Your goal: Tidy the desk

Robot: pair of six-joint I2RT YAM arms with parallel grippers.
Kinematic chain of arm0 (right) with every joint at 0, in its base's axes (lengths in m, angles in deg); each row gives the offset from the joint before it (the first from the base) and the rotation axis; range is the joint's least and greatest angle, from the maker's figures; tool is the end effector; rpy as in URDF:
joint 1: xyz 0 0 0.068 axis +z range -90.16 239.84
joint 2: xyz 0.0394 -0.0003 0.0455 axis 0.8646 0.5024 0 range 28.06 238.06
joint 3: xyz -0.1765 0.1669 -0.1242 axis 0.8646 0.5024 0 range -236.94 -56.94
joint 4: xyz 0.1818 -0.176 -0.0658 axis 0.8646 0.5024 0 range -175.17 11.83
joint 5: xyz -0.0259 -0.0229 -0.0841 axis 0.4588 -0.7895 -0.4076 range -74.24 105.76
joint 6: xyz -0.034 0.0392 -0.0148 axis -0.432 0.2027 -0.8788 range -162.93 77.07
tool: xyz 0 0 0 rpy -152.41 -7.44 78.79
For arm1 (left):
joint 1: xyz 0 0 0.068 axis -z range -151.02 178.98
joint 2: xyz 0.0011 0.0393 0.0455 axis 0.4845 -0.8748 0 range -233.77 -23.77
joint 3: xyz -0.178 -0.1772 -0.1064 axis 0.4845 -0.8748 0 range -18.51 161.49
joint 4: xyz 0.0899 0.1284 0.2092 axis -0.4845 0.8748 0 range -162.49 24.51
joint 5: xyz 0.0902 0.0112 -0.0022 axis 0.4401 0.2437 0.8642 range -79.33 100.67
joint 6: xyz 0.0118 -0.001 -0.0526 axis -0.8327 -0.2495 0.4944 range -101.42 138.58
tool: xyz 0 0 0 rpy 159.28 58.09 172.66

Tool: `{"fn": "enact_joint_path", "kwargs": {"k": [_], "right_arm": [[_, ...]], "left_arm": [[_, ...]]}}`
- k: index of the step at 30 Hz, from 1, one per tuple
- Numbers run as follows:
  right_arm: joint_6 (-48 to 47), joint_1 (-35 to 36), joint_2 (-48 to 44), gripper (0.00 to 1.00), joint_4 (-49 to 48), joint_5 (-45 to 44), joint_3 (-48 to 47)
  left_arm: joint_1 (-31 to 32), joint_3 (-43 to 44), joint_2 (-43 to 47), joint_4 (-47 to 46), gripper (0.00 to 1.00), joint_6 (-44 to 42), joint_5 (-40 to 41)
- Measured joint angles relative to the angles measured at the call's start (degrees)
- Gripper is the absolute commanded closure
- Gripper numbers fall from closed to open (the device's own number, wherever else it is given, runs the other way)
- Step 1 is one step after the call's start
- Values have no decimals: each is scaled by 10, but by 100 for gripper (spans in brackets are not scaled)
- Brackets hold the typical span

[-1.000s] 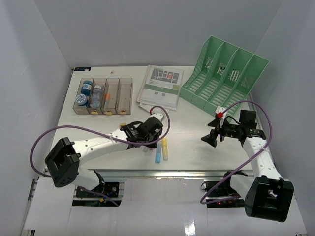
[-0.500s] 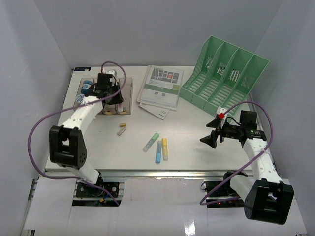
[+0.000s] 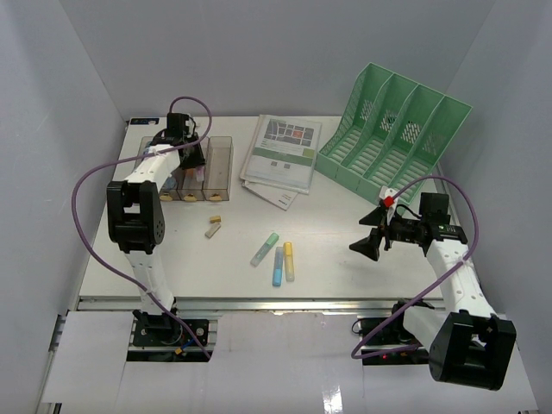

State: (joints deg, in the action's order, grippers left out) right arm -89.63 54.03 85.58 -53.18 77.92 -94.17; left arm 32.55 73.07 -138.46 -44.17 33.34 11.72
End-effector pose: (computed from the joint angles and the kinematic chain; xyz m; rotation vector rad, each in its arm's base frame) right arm 0.1866 0.0127 0.2358 -1.0797 1.7224 0.7754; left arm 0.4466 -0.0273 0.2267 -0.2489 2.4591 -0.1155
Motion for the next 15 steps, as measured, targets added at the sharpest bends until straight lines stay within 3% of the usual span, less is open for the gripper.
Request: {"fn": "enact_joint_path", "kwargs": {"k": [2,4,7,11,15], "right_arm": [[3,8,2,3,0,-2,-1],[11,22,9,4,-3,-7,-2],[36,76,23,4,-18,-41,-3],[79,210,62,4,-45,-129,-24],[120,306,140,4,-47,-211,-80]], "left_arm": [[-1,14,-9,1,24,-6,8],[-3,21,-14,-1,14,-13,12],[-5,22,-15,0,11,-21,8],[-8,16,-9,-1,11,-17,-31],[-9,-52,54,-10,10,0,-95]]}}
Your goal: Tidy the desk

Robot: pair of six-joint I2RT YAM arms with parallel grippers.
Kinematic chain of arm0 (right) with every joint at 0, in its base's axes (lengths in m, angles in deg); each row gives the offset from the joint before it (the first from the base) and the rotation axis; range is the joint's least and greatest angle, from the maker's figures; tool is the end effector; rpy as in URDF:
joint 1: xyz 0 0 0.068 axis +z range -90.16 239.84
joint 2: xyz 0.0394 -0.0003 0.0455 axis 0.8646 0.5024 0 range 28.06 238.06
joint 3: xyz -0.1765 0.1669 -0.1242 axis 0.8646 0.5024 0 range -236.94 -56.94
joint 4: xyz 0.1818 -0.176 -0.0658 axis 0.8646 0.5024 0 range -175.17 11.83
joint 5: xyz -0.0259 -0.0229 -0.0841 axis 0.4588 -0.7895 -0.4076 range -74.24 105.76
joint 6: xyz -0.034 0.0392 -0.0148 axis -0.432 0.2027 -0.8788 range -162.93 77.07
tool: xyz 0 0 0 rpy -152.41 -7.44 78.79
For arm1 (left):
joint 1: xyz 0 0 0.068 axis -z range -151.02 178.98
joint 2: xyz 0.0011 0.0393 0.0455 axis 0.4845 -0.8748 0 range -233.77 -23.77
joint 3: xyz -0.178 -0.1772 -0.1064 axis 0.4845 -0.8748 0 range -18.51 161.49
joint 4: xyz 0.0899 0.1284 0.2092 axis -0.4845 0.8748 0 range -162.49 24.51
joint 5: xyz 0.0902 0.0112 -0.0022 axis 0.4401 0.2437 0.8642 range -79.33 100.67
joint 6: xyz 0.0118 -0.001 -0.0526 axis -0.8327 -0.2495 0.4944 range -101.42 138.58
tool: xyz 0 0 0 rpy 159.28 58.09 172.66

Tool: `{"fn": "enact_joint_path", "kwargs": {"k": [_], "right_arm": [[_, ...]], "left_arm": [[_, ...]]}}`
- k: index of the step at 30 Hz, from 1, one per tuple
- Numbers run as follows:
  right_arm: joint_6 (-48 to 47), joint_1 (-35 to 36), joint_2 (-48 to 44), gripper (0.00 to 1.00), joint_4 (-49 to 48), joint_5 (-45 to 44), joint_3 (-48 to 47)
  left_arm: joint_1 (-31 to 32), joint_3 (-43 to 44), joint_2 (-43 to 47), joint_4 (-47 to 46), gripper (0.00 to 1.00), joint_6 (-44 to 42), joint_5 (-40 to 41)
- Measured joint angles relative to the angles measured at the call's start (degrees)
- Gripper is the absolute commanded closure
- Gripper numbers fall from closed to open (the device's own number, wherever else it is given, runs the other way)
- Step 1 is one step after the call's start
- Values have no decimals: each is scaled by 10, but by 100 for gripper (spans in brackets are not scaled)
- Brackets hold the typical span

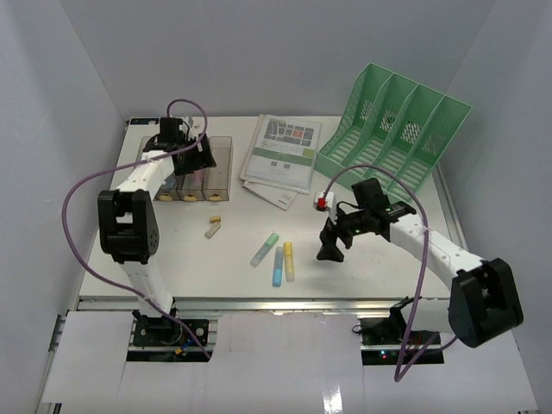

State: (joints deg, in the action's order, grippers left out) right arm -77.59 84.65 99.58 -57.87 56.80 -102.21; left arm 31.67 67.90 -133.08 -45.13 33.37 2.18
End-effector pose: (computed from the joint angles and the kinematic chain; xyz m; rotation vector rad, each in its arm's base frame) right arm 0.2104 0.1230 0.2281 -1.4097 1.8869 0.8056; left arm 0.4254 -0.0253 0.2386 -0.1936 2.4529 -0.3156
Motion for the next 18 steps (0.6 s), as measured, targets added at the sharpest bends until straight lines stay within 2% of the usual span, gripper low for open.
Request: {"fn": "enact_joint_path", "kwargs": {"k": [3,7,11,15,18], "right_arm": [[42,58,66,5,-3,-65,-55],[105,140,127,5,-22,-133,-92],[183,213,173,5,-36,-190,-101],[253,251,208,4,-41,-241,-102],[284,265,223,1,-46,-262,-103]], "left_arm": [[0,-102,104,-22,10,18,-62],[1,-275,304,-66,10,49,-134],[5,-421,499,-89,2,84,-185],[10,-531,675,-79,2,130,-221],[18,-559,767,-51,2,159,-233]]}}
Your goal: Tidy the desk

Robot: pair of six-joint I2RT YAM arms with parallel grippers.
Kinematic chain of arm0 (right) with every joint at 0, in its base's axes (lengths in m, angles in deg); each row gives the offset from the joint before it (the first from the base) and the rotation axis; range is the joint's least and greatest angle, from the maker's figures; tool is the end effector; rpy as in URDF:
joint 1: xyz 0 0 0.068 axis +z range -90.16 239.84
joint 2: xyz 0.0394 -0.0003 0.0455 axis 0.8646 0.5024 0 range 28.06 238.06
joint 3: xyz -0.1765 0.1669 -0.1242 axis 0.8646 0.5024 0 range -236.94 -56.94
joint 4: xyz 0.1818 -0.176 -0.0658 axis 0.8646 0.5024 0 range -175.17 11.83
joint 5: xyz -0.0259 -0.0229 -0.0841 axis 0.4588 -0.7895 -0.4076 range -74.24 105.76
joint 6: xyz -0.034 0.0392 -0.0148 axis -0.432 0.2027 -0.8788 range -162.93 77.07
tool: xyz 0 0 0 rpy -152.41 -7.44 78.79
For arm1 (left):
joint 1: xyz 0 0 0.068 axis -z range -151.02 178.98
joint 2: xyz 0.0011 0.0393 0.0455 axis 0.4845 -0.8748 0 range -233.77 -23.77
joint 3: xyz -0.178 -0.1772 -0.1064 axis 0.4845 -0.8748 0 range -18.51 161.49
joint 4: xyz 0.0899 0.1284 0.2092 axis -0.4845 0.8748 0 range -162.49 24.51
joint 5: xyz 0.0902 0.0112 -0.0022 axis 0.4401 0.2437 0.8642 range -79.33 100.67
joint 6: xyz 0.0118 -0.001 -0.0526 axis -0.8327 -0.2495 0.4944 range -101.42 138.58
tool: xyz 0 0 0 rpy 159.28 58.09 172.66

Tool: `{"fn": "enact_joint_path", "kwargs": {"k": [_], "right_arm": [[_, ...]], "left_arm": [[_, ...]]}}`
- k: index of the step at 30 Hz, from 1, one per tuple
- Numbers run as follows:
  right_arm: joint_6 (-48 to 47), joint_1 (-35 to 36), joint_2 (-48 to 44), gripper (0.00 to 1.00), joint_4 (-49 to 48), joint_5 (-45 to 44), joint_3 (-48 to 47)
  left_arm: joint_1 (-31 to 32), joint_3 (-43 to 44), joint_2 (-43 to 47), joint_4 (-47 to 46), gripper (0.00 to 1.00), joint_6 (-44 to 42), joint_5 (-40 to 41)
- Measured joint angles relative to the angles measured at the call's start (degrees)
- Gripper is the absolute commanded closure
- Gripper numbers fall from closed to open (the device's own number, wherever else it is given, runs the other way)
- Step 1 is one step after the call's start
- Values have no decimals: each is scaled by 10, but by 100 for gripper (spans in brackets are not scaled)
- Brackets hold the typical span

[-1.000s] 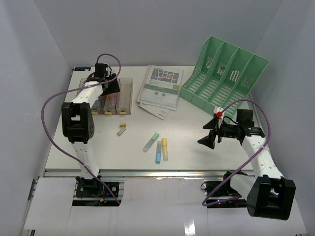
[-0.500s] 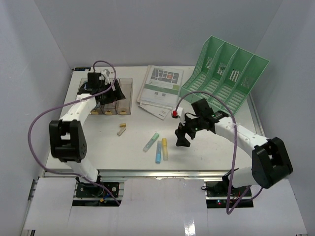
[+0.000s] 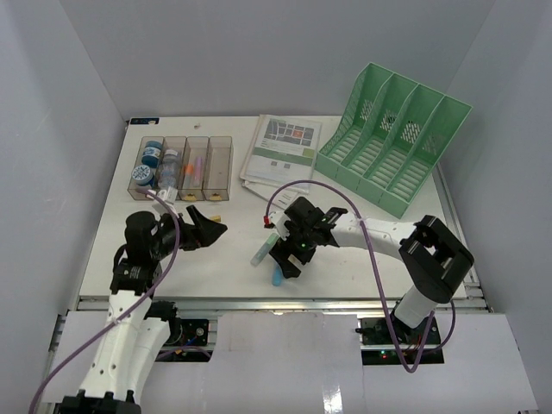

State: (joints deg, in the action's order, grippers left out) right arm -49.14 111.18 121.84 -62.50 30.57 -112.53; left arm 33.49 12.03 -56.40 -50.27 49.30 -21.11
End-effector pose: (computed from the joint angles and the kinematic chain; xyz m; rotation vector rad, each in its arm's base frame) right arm 0.1927 0.2555 0.1778 -1.3841 2.3298 0.5951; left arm 0.1378 -0.0297 0.2640 -0.0963 2.0498 -0.9420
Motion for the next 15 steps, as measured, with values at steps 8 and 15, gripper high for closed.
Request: {"fn": "enact_joint_path", "kwargs": {"k": [8,15], "right_arm": [[38,16,47,17,-8,-58,-38],[44,17,66,43,-22,-119,-52]], "left_arm": [[5,3,48,28,2,40,-8],[5,2,65,45,2,57,-20]]}}
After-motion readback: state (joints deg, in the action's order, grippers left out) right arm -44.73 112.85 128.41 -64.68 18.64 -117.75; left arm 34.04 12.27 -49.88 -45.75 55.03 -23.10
